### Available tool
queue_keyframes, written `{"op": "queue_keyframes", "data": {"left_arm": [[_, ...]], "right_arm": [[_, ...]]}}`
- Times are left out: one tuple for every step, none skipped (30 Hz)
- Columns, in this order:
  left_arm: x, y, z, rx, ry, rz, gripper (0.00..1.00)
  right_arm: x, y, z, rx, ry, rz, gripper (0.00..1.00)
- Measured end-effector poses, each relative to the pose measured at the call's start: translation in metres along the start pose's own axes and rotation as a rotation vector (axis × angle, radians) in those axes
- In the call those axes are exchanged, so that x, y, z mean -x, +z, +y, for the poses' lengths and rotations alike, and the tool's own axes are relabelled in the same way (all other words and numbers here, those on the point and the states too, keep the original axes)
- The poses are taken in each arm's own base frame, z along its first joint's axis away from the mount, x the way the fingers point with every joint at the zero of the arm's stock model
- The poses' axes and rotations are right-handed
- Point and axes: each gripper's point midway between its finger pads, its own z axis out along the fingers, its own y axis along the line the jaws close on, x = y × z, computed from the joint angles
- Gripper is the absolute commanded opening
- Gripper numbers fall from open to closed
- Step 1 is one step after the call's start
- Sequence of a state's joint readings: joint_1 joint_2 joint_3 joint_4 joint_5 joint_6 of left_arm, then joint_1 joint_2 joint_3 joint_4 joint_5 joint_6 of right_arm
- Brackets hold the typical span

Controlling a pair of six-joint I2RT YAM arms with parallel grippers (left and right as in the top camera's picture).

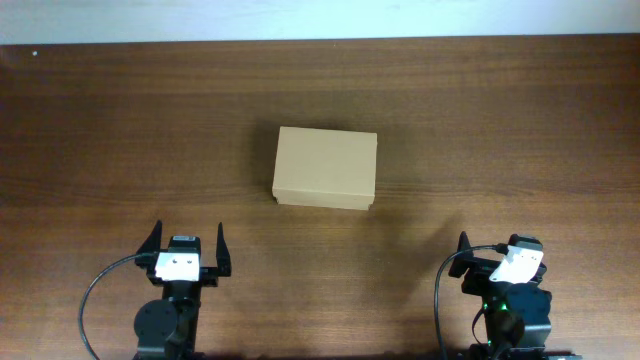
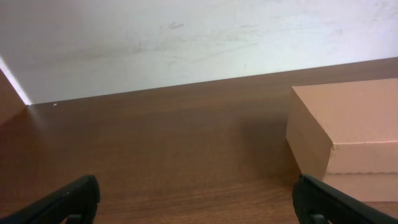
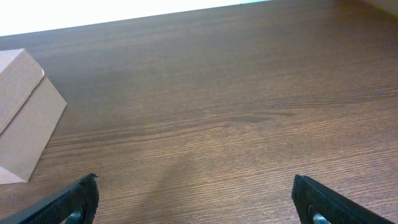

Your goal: Pack container

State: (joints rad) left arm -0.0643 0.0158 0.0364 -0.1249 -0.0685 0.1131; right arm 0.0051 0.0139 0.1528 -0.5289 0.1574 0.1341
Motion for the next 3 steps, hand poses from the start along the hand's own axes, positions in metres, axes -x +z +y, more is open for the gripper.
{"op": "queue_keyframes", "data": {"left_arm": [[0.0,0.0,0.0,0.0,0.0,0.0,1.0],[0.0,0.0,0.0,0.0,0.0,0.0,0.99],[0.0,0.0,0.0,0.0,0.0,0.0,1.0]], "right_arm": [[0.0,0.0,0.0,0.0,0.001,0.0,0.99],[0.0,0.0,0.0,0.0,0.0,0.0,0.99],[0.0,0.0,0.0,0.0,0.0,0.0,0.99]]}}
